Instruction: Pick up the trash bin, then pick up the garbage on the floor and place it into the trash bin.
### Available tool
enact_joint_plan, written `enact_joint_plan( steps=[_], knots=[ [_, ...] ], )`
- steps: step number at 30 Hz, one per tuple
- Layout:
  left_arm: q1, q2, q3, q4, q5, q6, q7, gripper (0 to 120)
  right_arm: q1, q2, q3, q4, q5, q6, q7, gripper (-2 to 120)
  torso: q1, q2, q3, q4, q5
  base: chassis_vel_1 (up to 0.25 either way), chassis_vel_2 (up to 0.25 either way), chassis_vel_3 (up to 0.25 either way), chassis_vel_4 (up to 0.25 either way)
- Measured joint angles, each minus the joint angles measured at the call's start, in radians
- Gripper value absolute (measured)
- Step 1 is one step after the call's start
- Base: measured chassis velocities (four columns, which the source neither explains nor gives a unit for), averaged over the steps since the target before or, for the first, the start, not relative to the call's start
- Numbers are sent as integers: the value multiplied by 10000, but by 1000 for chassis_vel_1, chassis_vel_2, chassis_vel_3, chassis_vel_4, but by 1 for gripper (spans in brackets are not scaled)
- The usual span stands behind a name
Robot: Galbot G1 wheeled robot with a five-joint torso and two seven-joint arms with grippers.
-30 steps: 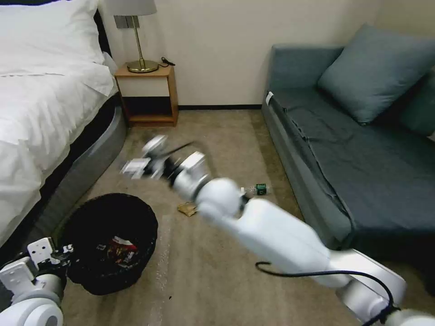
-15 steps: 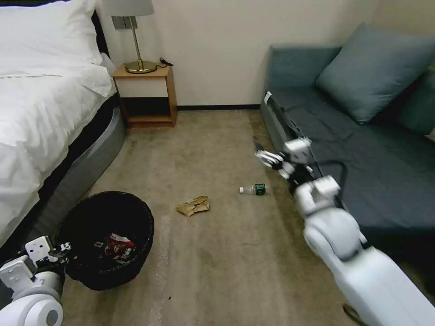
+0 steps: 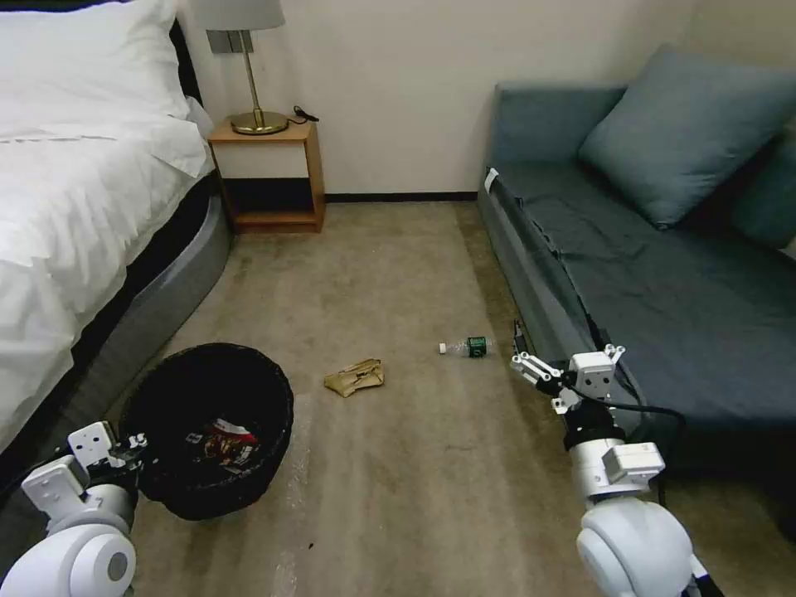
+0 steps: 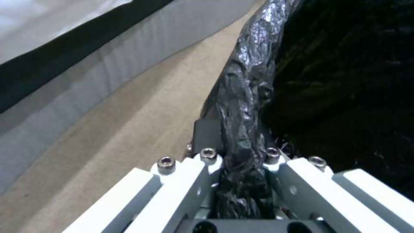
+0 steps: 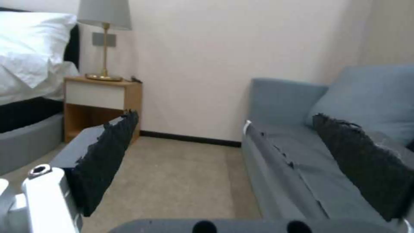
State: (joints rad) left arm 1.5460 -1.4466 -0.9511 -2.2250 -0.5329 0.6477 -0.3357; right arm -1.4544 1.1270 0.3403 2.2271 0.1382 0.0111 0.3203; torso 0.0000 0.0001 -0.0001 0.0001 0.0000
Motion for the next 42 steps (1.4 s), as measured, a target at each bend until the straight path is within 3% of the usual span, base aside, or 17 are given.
enact_joint_plan(
  steps=[16, 42],
  knots=[
    [6, 118, -749, 106, -26, 24, -28, 3, 650, 32, -441, -629, 6, 69, -317, 100, -1, -1, 0, 0, 0, -26, 17, 22, -18],
    [-135, 264, -786, 231, -168, 6, 19, 3, 785, 187, -488, -1115, -296, 191, -388, 100, 0, -2, 1, -1, 1, -101, 104, 105, -104]
  ],
)
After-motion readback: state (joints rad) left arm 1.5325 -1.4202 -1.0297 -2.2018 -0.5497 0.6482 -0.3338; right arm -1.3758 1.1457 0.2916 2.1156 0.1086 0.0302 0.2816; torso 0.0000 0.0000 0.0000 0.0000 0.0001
